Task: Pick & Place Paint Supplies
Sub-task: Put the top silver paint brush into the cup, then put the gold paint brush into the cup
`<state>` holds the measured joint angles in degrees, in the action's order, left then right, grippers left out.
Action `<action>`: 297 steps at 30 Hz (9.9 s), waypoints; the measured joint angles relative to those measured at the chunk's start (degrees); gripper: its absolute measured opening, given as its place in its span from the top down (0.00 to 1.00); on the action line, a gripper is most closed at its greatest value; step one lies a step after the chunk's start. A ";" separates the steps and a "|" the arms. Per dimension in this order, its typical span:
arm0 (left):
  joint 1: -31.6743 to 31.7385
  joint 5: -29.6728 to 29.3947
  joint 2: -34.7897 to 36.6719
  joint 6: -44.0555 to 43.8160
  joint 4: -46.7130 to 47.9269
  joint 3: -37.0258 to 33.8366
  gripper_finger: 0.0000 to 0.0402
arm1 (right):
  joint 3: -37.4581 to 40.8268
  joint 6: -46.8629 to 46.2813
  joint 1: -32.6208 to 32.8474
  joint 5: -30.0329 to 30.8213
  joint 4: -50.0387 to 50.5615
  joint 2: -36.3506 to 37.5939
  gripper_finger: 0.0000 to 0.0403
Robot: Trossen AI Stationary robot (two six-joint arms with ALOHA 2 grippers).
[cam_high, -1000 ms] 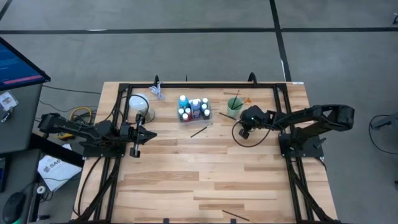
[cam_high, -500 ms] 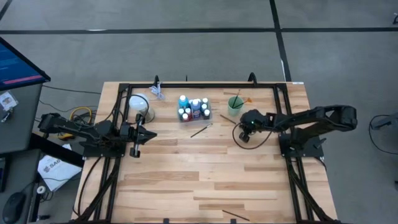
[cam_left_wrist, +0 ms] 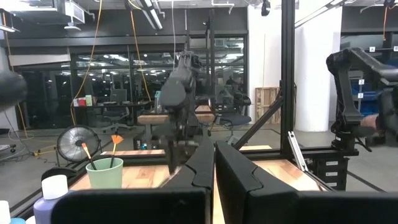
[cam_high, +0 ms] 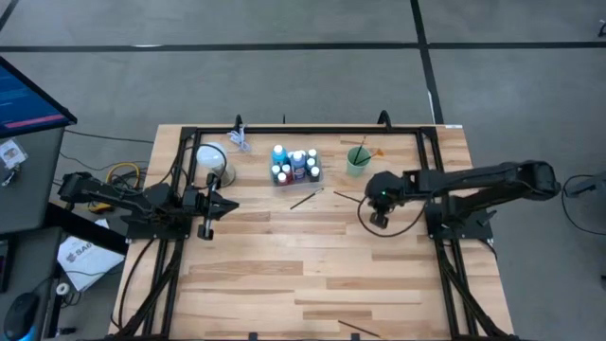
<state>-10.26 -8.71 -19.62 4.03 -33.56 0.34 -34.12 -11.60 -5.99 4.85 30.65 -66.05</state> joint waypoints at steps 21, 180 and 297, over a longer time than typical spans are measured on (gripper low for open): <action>0.00 0.00 0.00 -0.02 0.00 0.00 1.00 | -38.80 20.17 -1.53 31.32 43.12 -6.97 1.00; 0.02 0.00 0.00 -0.02 -0.87 0.00 1.00 | -33.95 -56.82 59.44 -4.64 -13.30 -42.20 1.00; 0.00 0.00 -0.87 -0.02 -2.54 0.00 1.00 | -33.53 -40.08 53.27 -2.33 -3.68 -43.54 1.00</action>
<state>-10.26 -8.71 -20.49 4.01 -36.10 0.34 -67.66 -51.68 47.29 2.52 26.97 -109.59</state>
